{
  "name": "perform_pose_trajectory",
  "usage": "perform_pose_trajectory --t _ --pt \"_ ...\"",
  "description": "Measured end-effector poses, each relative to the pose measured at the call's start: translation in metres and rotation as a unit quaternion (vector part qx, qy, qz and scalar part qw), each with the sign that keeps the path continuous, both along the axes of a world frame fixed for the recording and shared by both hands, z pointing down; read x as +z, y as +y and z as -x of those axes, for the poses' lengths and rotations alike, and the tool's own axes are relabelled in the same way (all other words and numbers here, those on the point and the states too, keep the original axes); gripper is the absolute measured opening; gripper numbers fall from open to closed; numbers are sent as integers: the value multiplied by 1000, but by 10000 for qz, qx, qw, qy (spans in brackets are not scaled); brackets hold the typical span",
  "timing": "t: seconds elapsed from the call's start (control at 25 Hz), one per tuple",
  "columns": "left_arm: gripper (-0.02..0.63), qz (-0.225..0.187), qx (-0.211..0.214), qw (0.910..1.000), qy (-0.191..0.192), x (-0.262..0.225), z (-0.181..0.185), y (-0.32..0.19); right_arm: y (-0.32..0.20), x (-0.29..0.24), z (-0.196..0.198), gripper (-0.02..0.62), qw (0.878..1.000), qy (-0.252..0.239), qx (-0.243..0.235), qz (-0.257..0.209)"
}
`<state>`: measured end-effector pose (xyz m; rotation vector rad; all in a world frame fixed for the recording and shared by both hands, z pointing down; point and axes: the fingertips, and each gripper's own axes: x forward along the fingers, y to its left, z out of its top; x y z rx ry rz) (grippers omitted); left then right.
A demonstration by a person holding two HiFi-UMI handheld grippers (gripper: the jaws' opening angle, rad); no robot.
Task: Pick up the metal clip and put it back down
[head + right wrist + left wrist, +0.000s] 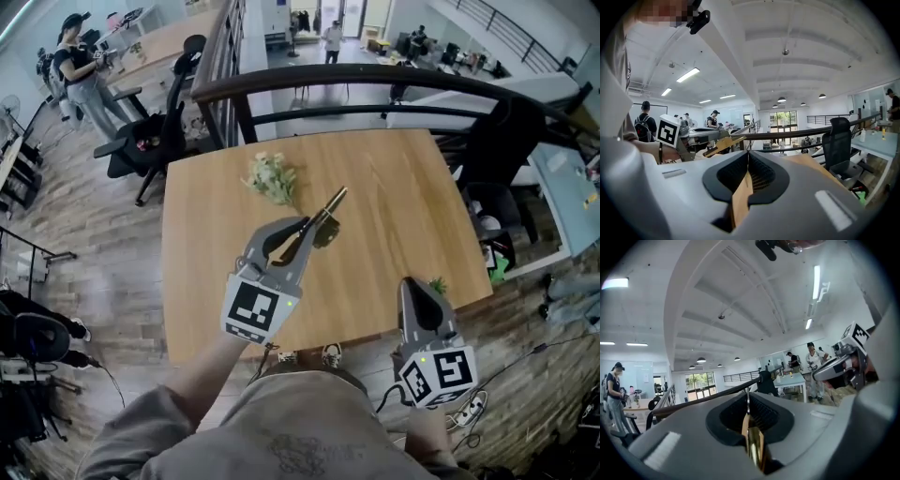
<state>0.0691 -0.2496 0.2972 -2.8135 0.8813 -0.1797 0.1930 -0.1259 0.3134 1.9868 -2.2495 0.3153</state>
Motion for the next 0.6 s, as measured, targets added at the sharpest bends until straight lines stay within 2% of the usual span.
perform_pose_trajectory --t 0.28,0.48,0.6 --pt "17 -274 672 9961 -510 31 -96 -5 19 34 -51 12 9977 -210 567 313" --pt "17 -372 1078 9902 -810 62 -162 -4 30 62 -85 12 9942 -384 868 506" --pt "17 -601 1249 9848 -1042 80 -195 -6 31 77 -103 12 9911 -492 1085 591"
